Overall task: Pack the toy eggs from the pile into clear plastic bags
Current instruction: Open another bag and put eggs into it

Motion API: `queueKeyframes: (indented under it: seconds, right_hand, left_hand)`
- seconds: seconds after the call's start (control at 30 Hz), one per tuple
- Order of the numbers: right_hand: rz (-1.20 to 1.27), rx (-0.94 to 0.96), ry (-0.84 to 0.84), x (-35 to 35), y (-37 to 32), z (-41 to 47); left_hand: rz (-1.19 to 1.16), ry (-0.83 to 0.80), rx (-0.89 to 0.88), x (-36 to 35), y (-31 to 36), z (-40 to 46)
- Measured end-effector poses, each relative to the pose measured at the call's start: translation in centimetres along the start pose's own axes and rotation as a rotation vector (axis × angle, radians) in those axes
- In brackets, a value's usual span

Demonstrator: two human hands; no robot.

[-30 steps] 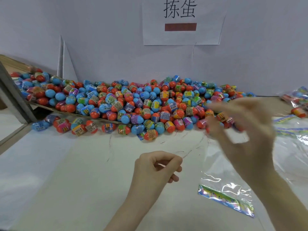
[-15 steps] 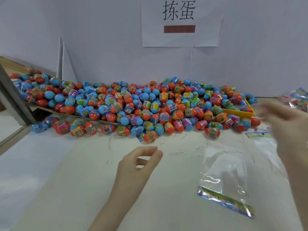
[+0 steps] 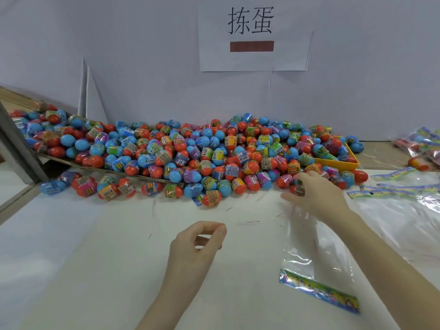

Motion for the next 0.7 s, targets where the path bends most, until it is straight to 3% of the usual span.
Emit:
queueKeyframes:
  seconds: [0.27,0.47,0.53,0.63,0.7]
  right_hand:
    - [0.063,0.027,0.043,-2.0,0.5,0.5]
    - [0.086,-0.036,0.062,1.3,4.7,-2.2]
    - [0.056,-0.083,0.006,2.6,7.2,-3.9]
    - [0.104,-0.113,0.045,4.0,8.9,-6.9]
    - [0.228,0.038,0.109,4.3,7.9,-8.6]
  left_hand:
    - [-0.013,0.014,-0.023,0.3,-0.6,0.1]
    - [0.045,0.014,-0.024,0.1,-1.9,-0.4]
    - [0.184,-0.022,-0.146,-0.6,-2.3,-0.8]
    - [0.516,-0.218,-0.498,-3.1,-1.1,-1.9]
    - [0.731,-0.391,-0.632,-5.5,-0.2,-2.7]
Point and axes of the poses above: each hand's wrist, its own z-axis towards the middle knuckle, its own x-axis out of the back of the hand, y = z × x, the point moved 1 cm from there along z, towards the middle knuckle, and after that the axes turned 3 degrees about -y, right-handed, at the moved point
